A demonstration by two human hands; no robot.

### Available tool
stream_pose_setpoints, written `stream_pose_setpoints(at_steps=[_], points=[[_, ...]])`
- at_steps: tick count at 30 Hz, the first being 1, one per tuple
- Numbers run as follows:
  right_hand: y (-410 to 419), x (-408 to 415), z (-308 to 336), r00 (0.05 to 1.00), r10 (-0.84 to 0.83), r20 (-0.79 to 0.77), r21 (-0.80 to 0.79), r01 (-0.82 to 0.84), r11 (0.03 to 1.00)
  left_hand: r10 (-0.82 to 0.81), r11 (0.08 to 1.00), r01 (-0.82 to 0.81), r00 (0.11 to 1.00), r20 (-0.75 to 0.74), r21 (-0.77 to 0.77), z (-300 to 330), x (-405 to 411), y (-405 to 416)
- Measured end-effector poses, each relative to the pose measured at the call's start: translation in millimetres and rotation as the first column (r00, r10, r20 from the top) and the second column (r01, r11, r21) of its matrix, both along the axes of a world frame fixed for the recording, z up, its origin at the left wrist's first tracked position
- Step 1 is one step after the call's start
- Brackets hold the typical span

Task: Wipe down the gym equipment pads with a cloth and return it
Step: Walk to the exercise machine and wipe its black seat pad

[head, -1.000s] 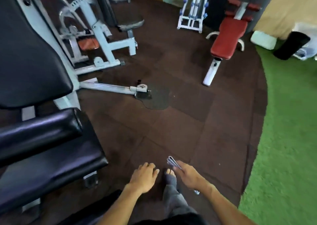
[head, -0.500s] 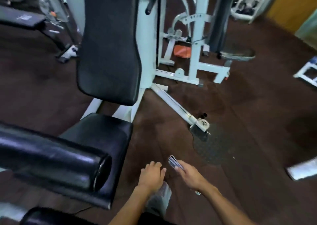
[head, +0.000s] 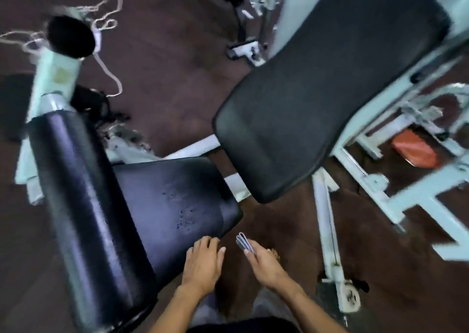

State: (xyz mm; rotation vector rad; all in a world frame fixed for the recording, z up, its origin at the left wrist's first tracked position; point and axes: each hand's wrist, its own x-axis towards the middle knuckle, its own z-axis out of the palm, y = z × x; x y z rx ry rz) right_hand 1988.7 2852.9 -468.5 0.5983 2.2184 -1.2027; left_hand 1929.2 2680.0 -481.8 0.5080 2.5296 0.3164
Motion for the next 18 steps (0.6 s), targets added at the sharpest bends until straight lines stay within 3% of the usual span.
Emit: stream_pose_setpoints(at_steps=[6, 9, 13, 18], points=[[29, -94, -41, 0.965, 0.259, -0.045, -0.055, -0.261, 0.964, 0.395, 0.917, -0.395, 0.919, -0.017, -0.055, -38, -27, 10], [35, -123, -70, 0.95, 0.3, -0.089, -0.081, -0.307, 0.948, 0.497, 0.863, -0.503, 0.863, -0.092, -0.047, -60, -33, 21], [31, -145, -121, 0.945, 0.305, -0.12, -0.165, -0.322, 0.932, 0.646, 0.758, -0.653, 0.748, -0.151, 0.004, -92, -46, 16], [9, -155, -174, 0.958, 0.22, -0.184, -0.213, -0.257, 0.942, 0.738, 0.635, -0.767, 0.569, -0.363, 0.088, -129, -59, -32]])
